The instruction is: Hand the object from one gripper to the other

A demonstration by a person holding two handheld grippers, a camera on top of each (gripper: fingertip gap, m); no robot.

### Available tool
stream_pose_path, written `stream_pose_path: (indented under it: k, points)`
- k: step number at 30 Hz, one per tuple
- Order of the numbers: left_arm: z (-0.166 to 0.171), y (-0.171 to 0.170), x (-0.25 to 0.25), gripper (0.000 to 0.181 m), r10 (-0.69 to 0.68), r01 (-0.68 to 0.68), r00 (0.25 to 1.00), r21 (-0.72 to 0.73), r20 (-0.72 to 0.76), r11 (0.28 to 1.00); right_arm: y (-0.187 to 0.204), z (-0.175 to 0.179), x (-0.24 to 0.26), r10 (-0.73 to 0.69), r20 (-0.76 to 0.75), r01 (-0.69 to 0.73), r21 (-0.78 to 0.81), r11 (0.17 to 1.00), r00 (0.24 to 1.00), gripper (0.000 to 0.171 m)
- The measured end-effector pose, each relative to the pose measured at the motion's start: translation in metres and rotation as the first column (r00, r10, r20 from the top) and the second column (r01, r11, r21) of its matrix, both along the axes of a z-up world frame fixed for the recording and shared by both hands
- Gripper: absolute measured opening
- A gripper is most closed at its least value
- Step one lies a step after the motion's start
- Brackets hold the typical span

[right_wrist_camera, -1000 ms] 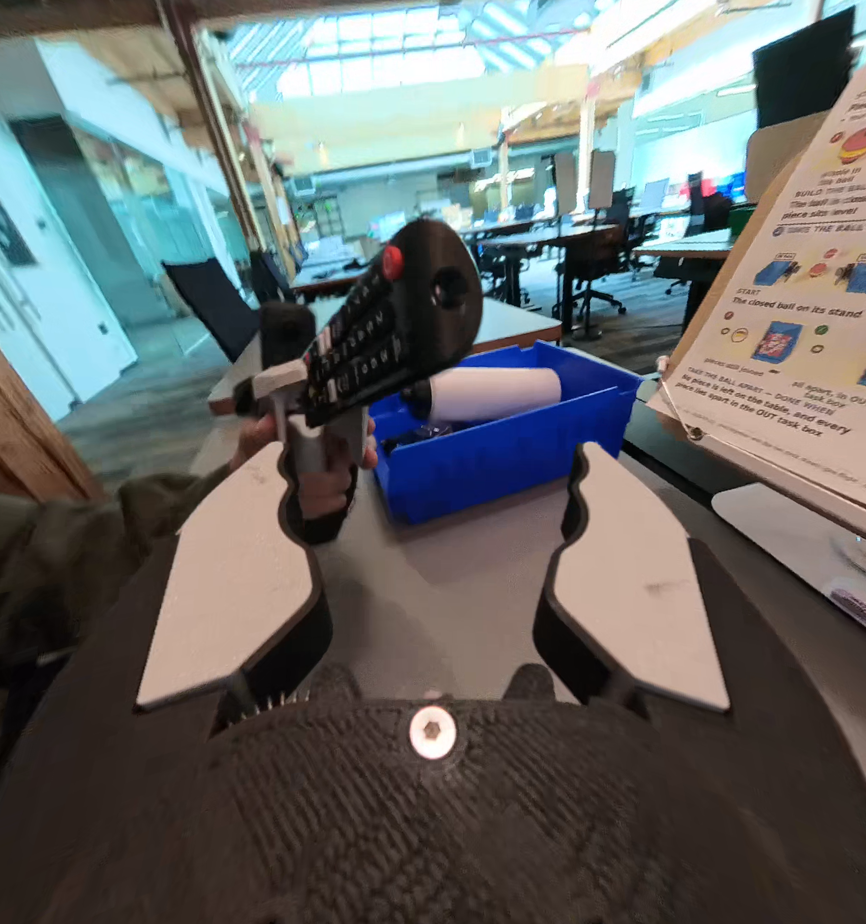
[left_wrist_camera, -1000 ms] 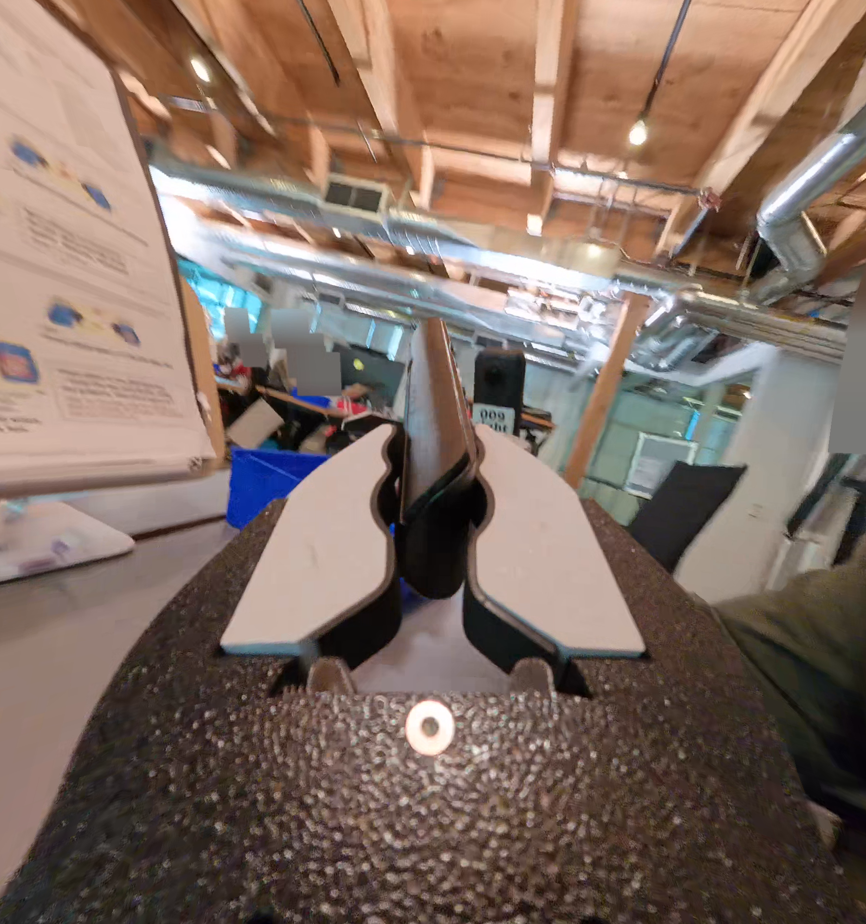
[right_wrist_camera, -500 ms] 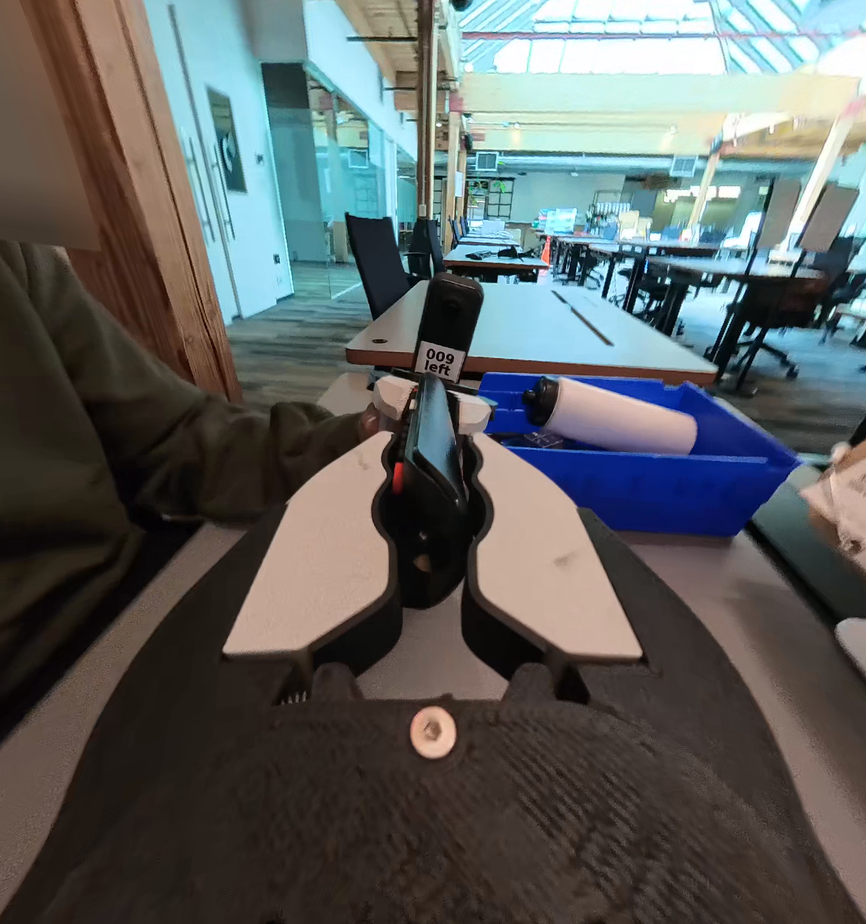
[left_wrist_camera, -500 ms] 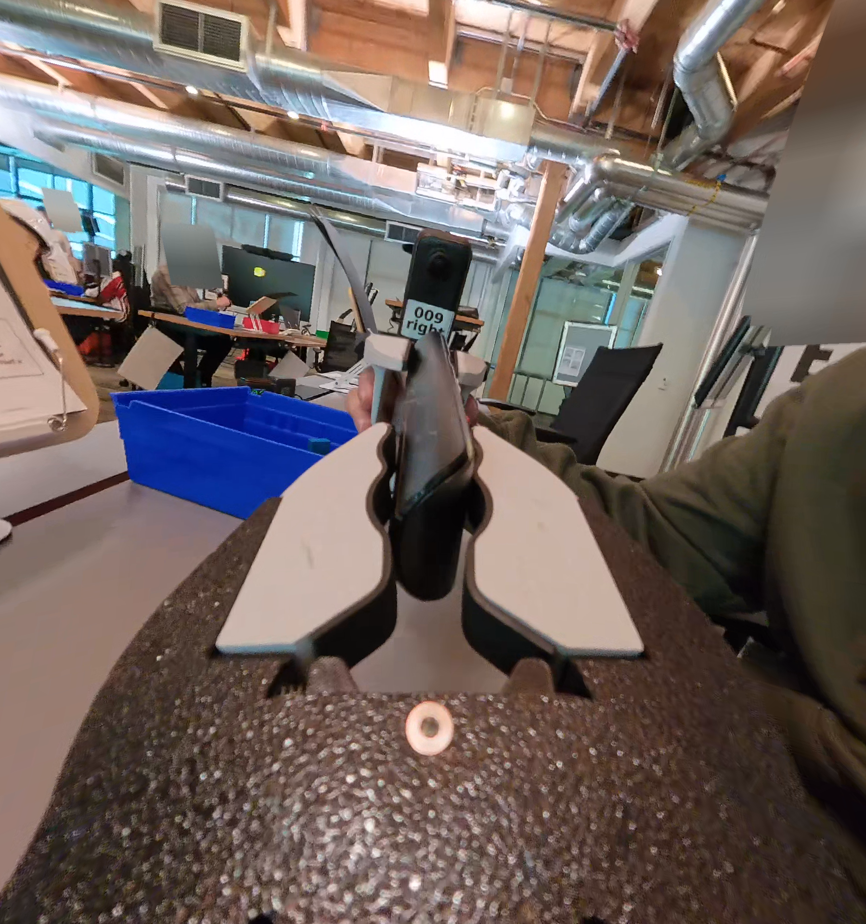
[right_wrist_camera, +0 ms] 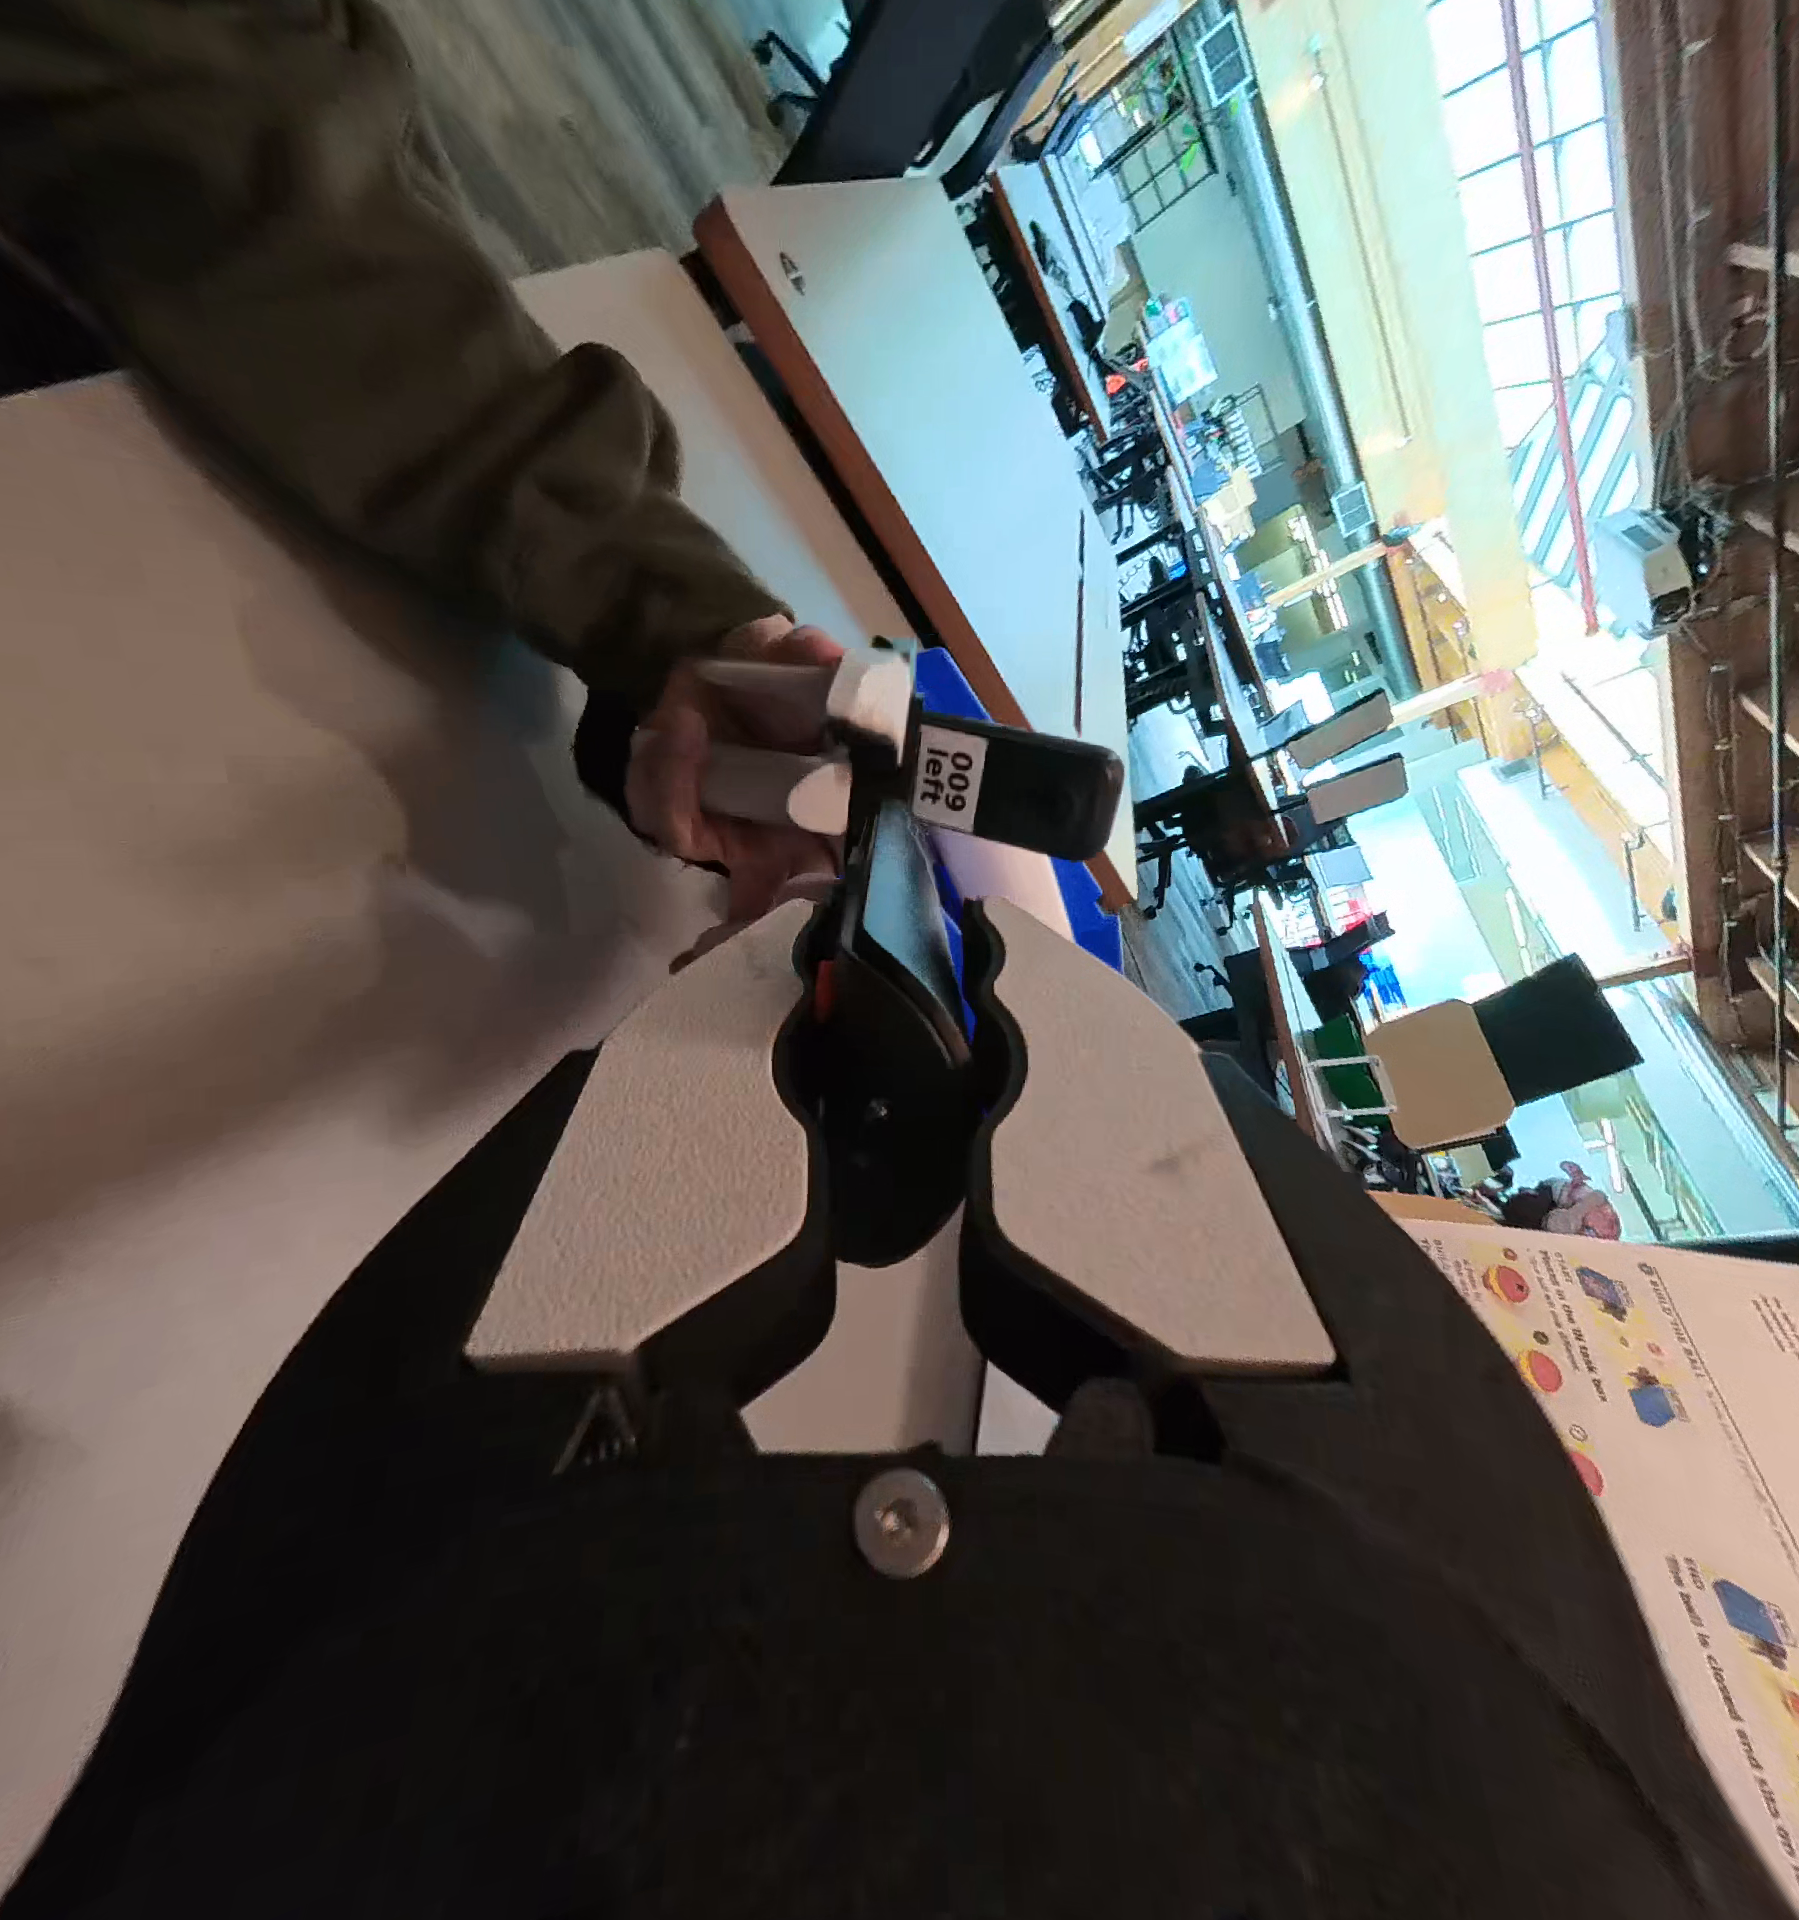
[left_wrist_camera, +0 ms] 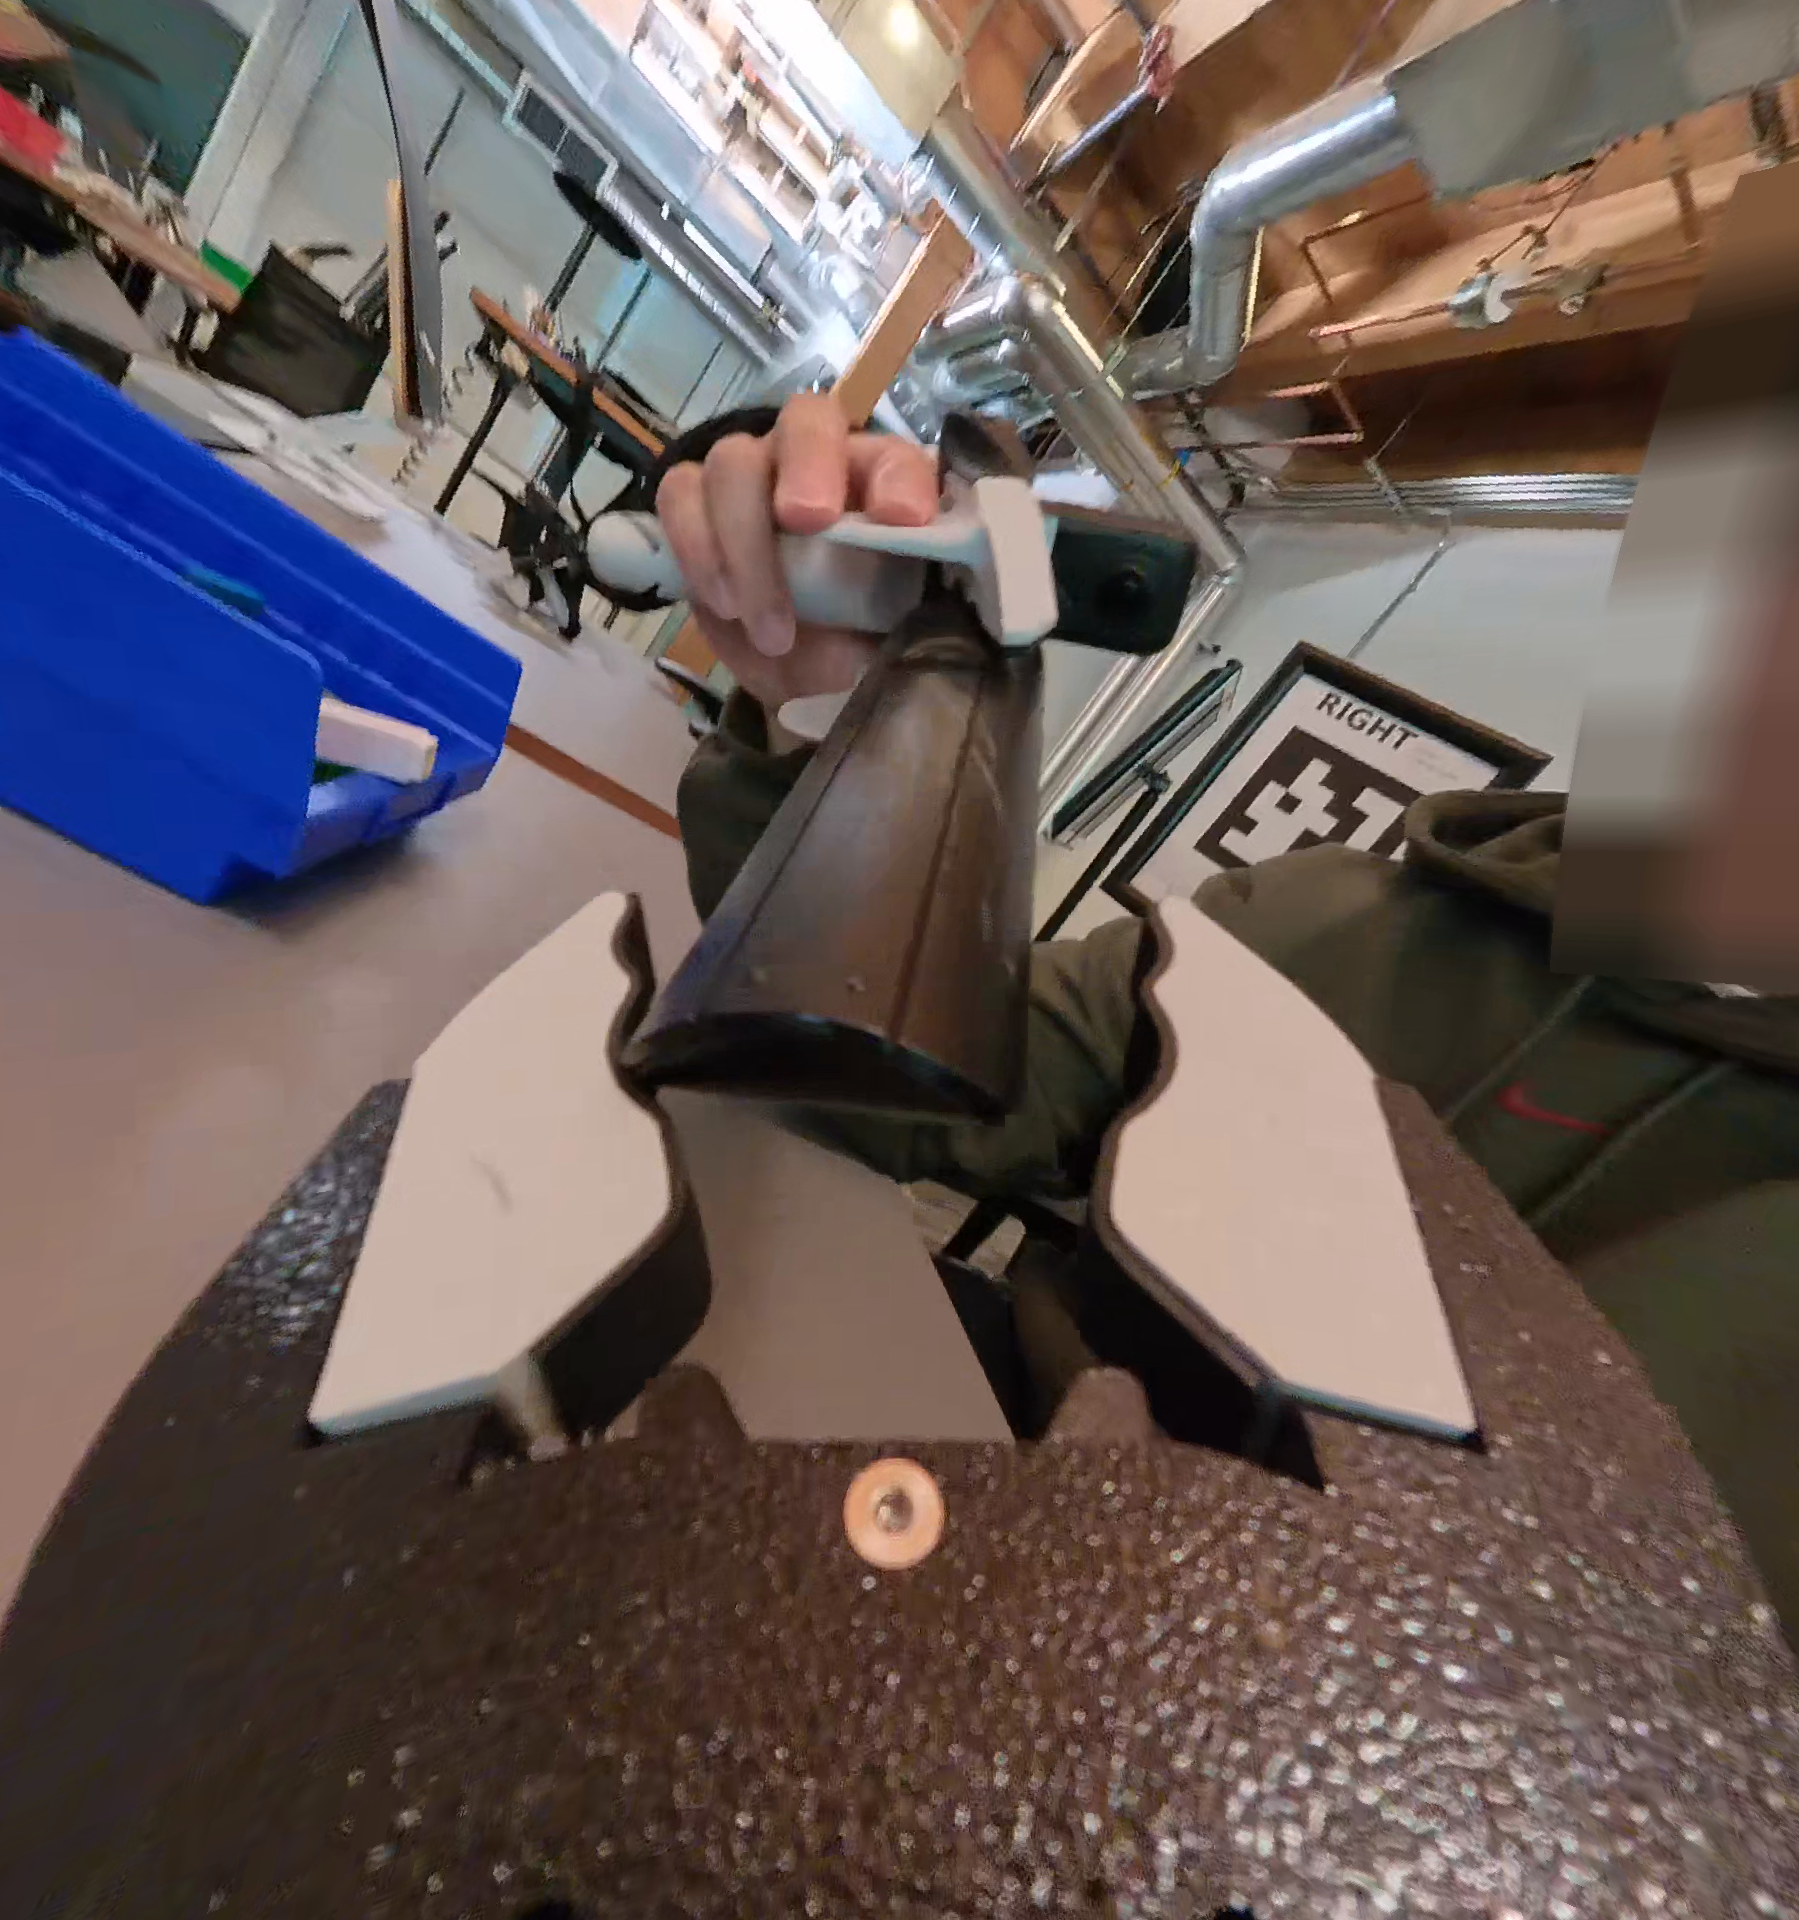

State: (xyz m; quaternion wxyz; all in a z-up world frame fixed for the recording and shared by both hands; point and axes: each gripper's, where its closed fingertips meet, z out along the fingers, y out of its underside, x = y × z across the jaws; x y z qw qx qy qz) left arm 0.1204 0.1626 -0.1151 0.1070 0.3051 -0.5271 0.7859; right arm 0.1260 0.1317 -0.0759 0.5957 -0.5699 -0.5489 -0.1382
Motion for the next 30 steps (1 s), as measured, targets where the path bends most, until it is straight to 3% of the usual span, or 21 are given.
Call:
stream_pose_path:
  k: [3,17,25,30]
  points:
    - [-0.006,-0.002,0.001,0.077,-0.012,0.012,1.000,0.002,-0.020,1.000,-0.001,-0.004,-0.004,0.025,0.001,-0.025,-0.019,1.000,1.000,0.024]
    - [-0.006,0.000,0.011,0.072,0.074,-0.075,0.996,0.009,0.050,0.997,-0.004,0.001,-0.011,0.118,-0.118,-0.119,-0.002,0.993,0.986,0.024]
    - [-0.008,0.010,0.023,0.070,0.242,-0.270,0.950,0.131,0.196,0.954,0.002,-0.010,0.009,0.031,-0.124,-0.037,-0.051,0.998,0.992,0.029]
    - [-0.007,0.017,0.030,0.069,0.334,-0.390,0.902,0.181,0.275,0.903,0.010,-0.012,0.023,-0.081,-0.245,0.053,-0.116,0.992,0.966,0.038]
